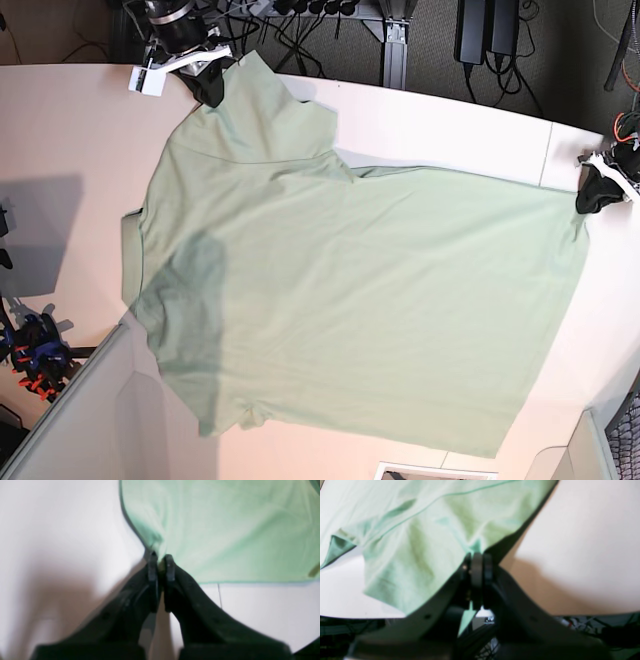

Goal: Fold the T-shirt properly
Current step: 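Grasp the shirt's shoulder with right gripper, hem corner with left, then lift and pull the shirt edge with both grippers to straighten it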

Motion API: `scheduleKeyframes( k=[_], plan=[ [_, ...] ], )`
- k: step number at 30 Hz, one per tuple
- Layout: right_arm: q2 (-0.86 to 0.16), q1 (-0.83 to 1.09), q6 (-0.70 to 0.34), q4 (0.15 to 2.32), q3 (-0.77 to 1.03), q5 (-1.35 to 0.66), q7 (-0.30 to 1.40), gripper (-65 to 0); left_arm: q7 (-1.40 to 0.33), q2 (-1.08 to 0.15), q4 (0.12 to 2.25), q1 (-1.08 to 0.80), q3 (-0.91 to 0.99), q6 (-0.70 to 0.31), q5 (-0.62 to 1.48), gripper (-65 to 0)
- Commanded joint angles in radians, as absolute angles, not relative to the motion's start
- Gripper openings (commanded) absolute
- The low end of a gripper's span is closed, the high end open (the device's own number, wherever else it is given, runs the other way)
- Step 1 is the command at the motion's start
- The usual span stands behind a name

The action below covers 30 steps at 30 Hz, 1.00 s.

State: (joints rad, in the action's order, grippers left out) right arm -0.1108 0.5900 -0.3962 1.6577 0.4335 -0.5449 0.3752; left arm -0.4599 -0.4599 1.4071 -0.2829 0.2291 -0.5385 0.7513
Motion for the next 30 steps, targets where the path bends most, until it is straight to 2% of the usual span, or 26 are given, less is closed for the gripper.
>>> scheduleKeyframes(
  k=[1, 5, 12, 17, 24, 30],
  plan=[
    [-0.116, 0.616, -0.389, 1.677, 0.443, -0.55, 0.412, -65.0, -0.468, -0.485, 1.417, -0.294, 0.235, -0.575, 0.763, -65.0],
    [-0.116, 0.681, -0.389, 1.748, 0.485, -0.585, 0.419, -65.0, -0.467, -0.501, 1.446, -0.358, 0.245, -0.694, 0.844, -65.0],
    [-0.116, 0.721, -0.389, 1.893, 0.607, -0.679, 0.431, -65.0, -0.469, -0.502, 1.481, -0.373, 0.296, -0.698, 0.957, -65.0],
    [-0.116, 0.63, -0.389, 1.941, 0.631, -0.664, 0.443, -65.0, -0.475, -0.501, 1.481, -0.311, 0.296, -0.698, 0.969, -65.0],
    [-0.12, 0.423, -0.389, 1.888, 0.63, -0.62, 0.441, -65.0, -0.472, -0.498, 1.454, -0.187, 0.288, -0.698, 0.921, -65.0],
    [-0.191, 0.246, -0.39, 1.762, 0.599, -0.596, 0.434, -65.0, -0.46, -0.496, 1.335, -0.072, 0.266, -0.698, 0.886, -65.0]
  ],
)
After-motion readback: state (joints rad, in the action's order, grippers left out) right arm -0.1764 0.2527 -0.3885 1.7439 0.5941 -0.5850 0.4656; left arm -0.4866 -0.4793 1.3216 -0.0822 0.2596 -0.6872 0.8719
